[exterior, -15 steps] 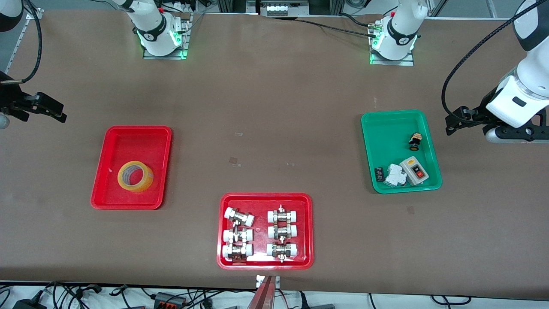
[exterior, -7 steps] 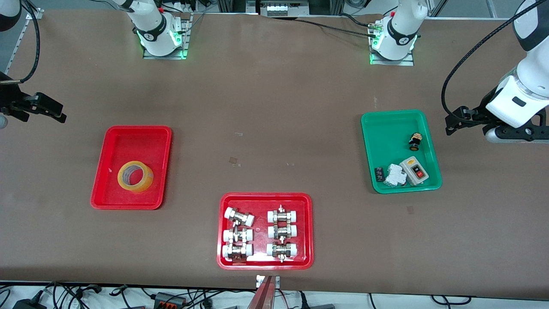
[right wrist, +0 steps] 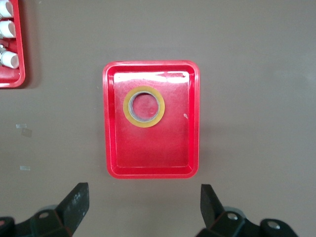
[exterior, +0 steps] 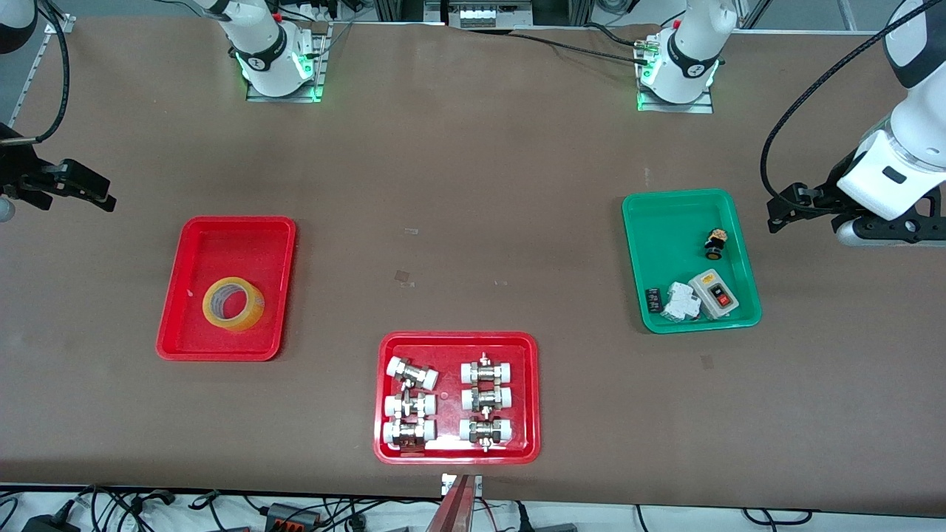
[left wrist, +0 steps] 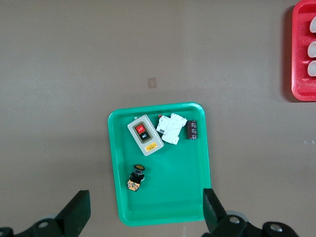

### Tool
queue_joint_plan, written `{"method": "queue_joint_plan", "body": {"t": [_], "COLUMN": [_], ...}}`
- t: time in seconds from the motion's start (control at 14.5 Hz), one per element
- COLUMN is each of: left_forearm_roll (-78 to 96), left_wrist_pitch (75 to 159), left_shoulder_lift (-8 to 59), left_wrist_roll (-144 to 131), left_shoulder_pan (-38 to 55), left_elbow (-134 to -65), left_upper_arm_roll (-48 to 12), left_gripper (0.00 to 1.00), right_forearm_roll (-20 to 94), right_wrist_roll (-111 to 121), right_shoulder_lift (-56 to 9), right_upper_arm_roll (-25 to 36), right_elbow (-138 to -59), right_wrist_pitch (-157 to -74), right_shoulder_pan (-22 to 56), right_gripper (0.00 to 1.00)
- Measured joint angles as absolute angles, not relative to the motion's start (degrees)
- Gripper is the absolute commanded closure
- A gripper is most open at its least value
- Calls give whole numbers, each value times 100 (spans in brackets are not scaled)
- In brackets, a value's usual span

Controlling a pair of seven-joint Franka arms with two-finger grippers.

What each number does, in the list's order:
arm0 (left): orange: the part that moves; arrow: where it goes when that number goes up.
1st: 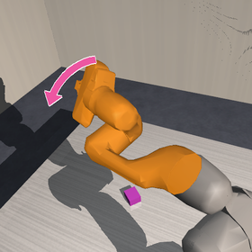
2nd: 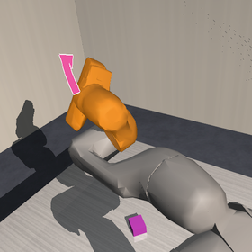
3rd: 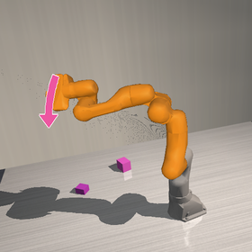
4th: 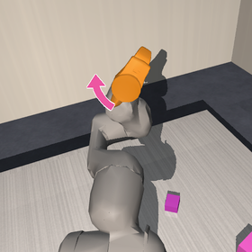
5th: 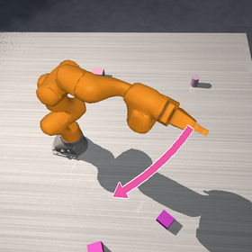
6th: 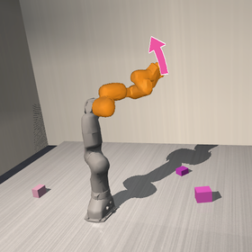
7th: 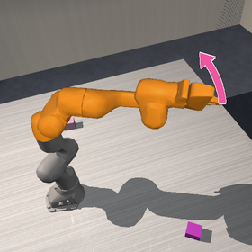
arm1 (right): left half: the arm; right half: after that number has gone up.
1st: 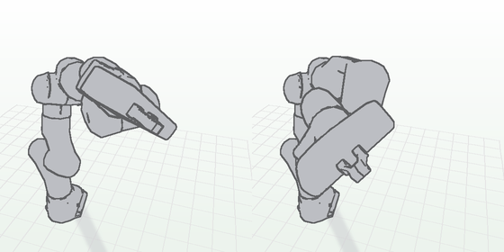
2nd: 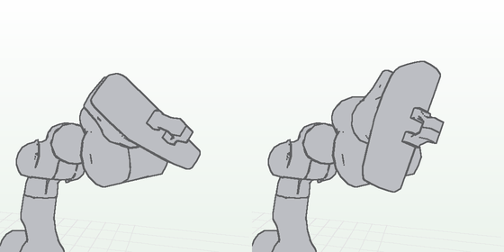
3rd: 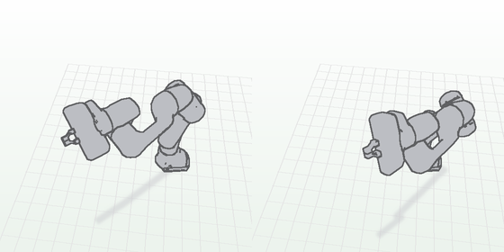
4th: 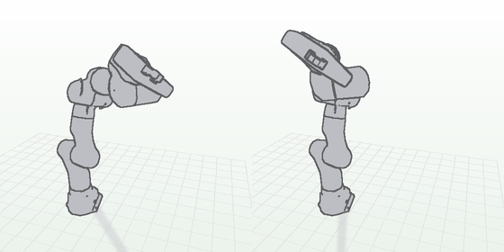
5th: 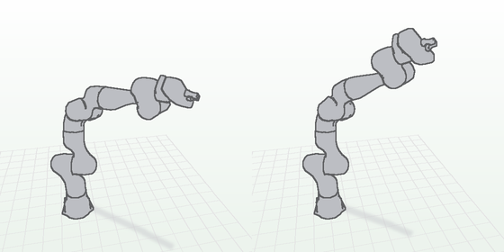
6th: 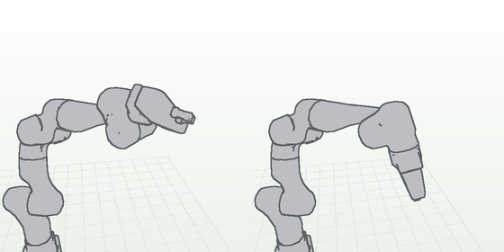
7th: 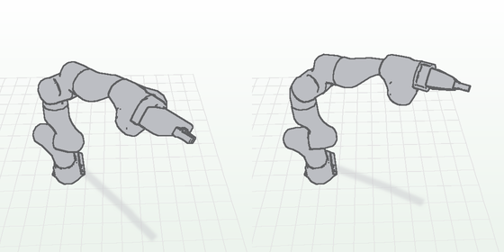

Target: Left arm passes tape to right arm into tray

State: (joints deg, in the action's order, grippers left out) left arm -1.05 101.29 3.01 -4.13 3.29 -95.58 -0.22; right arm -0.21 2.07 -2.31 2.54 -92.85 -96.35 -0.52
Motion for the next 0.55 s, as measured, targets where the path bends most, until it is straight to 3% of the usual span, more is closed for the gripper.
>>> {"method": "queue_joint_plan", "body": {"t": [0.55], "left_forearm_roll": [-105], "left_wrist_pitch": [10129], "left_shoulder_lift": [301], "left_wrist_roll": [-413], "left_shoulder_pan": [335], "left_elbow": [-9558], "left_upper_arm_roll": [-36], "left_gripper": [0], "right_forearm_roll": [-14], "right_wrist_roll": [210], "right_shoulder_lift": [-224], "right_upper_arm_roll": [251], "right_elbow": [-9285], "right_wrist_pitch": [-9607], "right_shoulder_pan": [-57], "right_gripper": [0]}}
